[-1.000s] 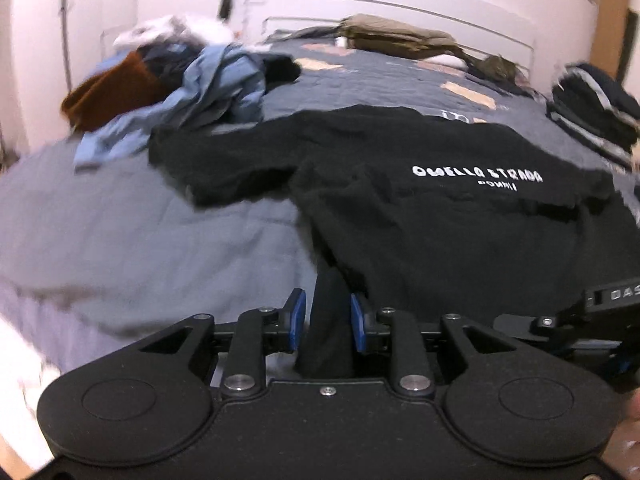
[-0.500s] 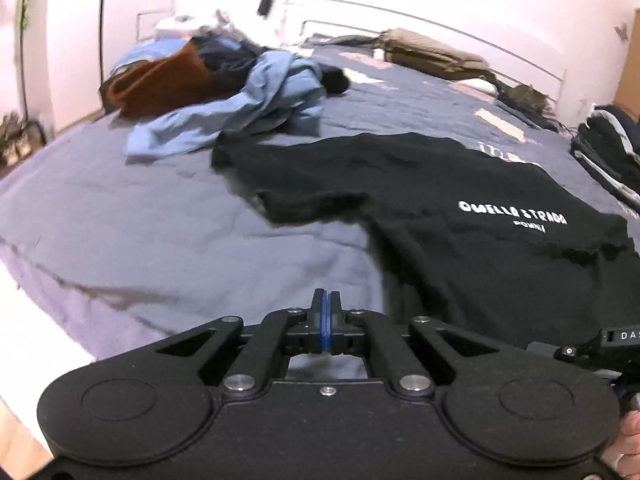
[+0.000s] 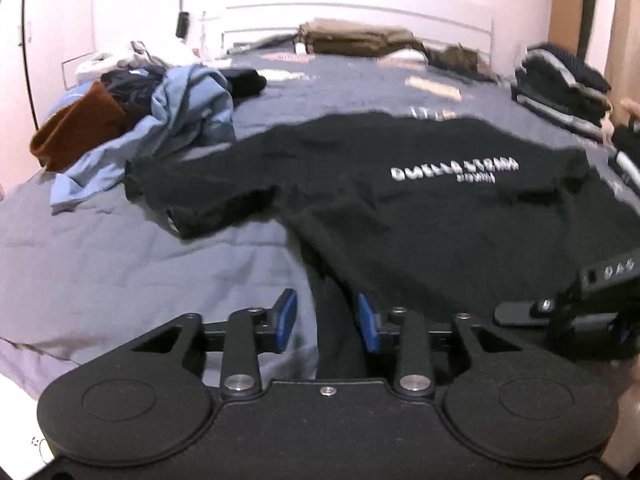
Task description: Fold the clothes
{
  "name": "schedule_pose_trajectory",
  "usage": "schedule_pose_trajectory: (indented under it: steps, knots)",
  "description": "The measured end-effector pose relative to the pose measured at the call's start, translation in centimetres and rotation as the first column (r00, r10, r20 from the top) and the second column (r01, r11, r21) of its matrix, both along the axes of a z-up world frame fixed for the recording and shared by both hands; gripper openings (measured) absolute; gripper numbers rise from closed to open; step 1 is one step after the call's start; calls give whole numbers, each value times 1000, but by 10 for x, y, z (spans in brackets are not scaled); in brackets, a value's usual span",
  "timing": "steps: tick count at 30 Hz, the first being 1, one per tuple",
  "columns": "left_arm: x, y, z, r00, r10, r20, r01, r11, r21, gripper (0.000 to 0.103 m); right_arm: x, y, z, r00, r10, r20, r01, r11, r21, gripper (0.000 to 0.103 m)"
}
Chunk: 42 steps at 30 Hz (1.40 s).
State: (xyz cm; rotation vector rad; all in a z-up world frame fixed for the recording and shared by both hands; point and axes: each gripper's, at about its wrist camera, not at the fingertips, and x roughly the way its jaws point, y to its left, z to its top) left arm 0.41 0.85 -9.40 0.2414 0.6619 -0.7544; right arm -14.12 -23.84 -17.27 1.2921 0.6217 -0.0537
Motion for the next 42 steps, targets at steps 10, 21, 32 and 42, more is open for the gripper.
schedule_pose_trajectory:
  steps: [10, 21, 32, 42]
  knots:
    - [8, 7, 2, 998, 7, -60, -9, 1000, -30, 3, 0, 0, 4, 1000, 3, 9, -3, 1000, -15, 11]
    - [-1, 37, 22, 995, 44, -89, -52, 995, -86, 1, 0, 0, 4, 1000, 8, 17, -8, 1000, -10, 11]
    - [1, 35, 12, 988, 23, -154, -27, 999, -24, 14, 1, -2, 2, 1000, 5, 7, -5, 1000, -1, 11]
    - [10, 6, -4, 986, -29, -163, 24, 999, -30, 10, 0, -1, 2, 1000, 7, 8, -7, 1000, -6, 11]
